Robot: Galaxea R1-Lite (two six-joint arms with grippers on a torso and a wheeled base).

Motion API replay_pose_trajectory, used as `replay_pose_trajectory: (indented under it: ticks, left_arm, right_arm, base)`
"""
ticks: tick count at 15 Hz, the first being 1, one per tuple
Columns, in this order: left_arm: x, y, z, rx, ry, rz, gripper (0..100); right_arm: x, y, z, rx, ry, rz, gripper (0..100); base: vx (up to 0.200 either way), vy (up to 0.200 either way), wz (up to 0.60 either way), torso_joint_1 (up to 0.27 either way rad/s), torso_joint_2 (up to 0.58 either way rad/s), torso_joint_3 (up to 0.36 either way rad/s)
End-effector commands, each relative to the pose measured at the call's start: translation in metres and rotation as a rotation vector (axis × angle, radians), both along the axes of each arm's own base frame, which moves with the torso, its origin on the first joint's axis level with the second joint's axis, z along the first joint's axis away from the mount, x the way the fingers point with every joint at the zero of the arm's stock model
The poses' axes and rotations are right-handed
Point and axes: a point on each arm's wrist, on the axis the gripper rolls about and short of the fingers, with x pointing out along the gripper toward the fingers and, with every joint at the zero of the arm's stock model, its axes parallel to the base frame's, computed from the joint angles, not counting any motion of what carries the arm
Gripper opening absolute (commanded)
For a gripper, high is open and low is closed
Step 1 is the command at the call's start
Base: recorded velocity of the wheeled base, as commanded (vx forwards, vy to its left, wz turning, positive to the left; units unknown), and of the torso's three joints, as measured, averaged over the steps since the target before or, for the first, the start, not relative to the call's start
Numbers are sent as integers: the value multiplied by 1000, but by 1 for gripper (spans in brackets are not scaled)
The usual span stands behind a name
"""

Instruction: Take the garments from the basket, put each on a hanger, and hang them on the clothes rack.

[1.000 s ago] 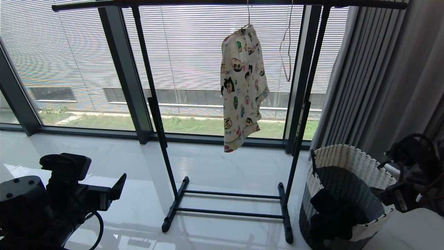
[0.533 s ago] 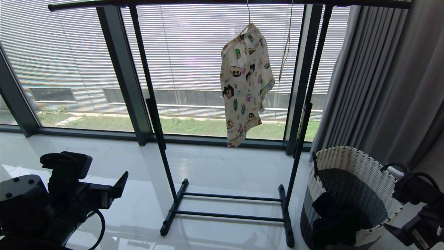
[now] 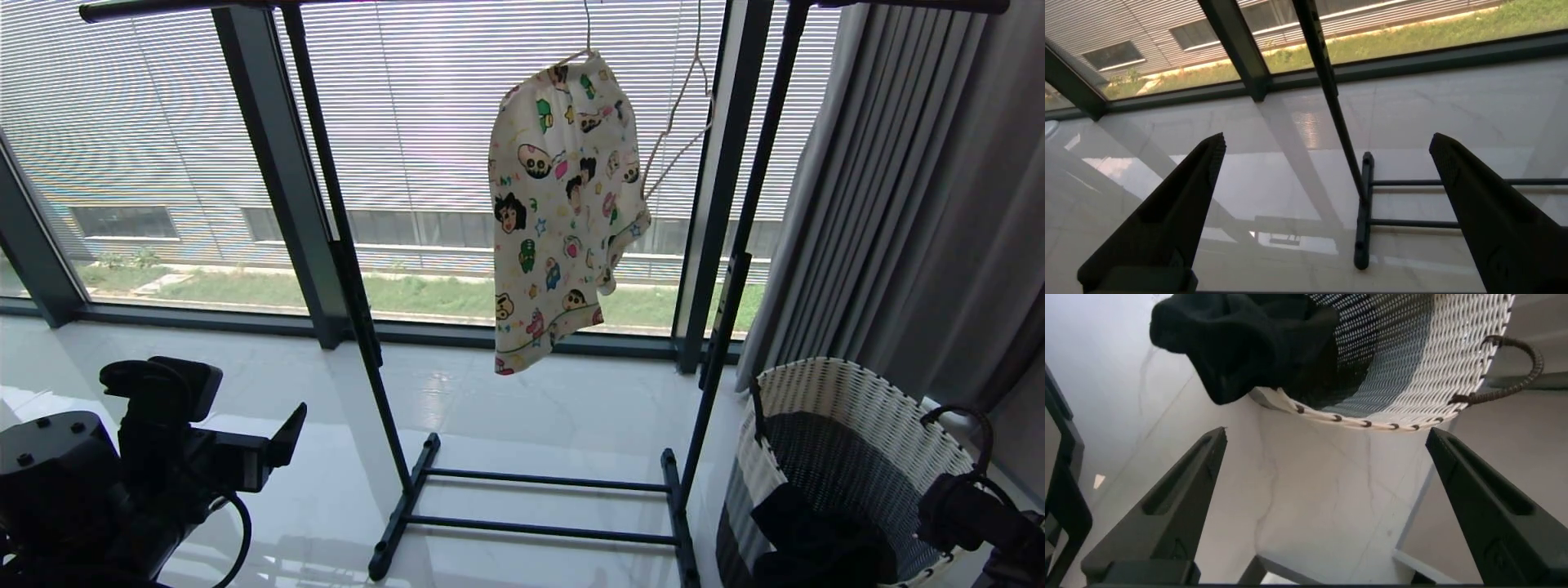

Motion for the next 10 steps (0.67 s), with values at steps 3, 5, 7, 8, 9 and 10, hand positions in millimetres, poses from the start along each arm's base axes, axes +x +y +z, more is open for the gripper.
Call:
replay_pose_trajectory:
  ticks: [3, 5, 7, 8, 9, 10]
  left_arm:
    - [1, 0, 1, 0, -4, 1, 100]
    - [2, 0, 1, 0, -7, 1, 100]
    - [2, 0, 1, 1, -8, 1, 100]
    - [2, 0, 1, 1, -8, 1, 100]
    - [2, 0, 1, 1, -8, 1, 100]
    - [2, 0, 1, 1, -8, 1, 100]
  right_arm:
    - [15, 2, -16, -14, 63, 8, 100]
    - [32, 4, -24, -11, 31, 11, 100]
    - [46, 6, -32, -8, 9, 12, 100]
    - [52, 6, -37, -10, 12, 14, 100]
    - [55, 7, -39, -11, 13, 15, 100]
    - [57, 7, -42, -12, 23, 15, 100]
  base:
    - [0, 0, 0, 0, 0, 0]
    - [0, 0, 0, 0, 0, 0]
    - [0, 0, 0, 0, 0, 0]
    - [0, 0, 0, 0, 0, 0]
    - [0, 0, 0, 0, 0, 0]
    - [0, 0, 0, 0, 0, 0]
